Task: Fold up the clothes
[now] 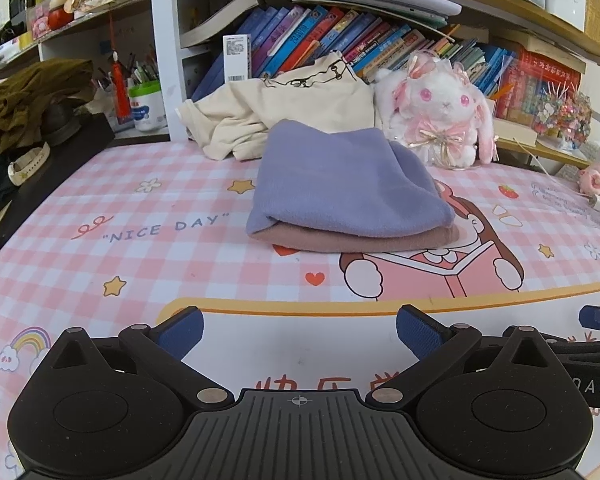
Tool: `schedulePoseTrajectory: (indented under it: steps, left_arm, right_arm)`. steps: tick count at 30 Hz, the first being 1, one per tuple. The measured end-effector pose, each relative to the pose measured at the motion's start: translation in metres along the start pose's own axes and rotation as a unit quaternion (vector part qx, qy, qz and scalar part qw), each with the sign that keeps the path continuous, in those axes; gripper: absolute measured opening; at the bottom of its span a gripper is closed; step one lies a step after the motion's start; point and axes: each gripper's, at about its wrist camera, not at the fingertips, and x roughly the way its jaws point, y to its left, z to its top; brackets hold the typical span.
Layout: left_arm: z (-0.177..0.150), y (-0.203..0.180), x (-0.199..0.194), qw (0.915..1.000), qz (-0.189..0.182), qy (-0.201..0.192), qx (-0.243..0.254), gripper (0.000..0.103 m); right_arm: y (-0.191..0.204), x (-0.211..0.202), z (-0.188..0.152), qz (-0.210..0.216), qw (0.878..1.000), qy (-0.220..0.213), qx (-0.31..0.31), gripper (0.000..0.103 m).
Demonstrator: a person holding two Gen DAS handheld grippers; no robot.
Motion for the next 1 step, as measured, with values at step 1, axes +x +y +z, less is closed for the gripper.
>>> schedulePoseTrajectory:
  steps: [1]
  left_arm:
    - [0.0001,0.0002,0.0,1.0,0.0,0.0,-0.001,0.103]
  right_arm:
    - [0.0002,0.0001,-0.0002,0.0,1.0,0.0,0.0,0.099]
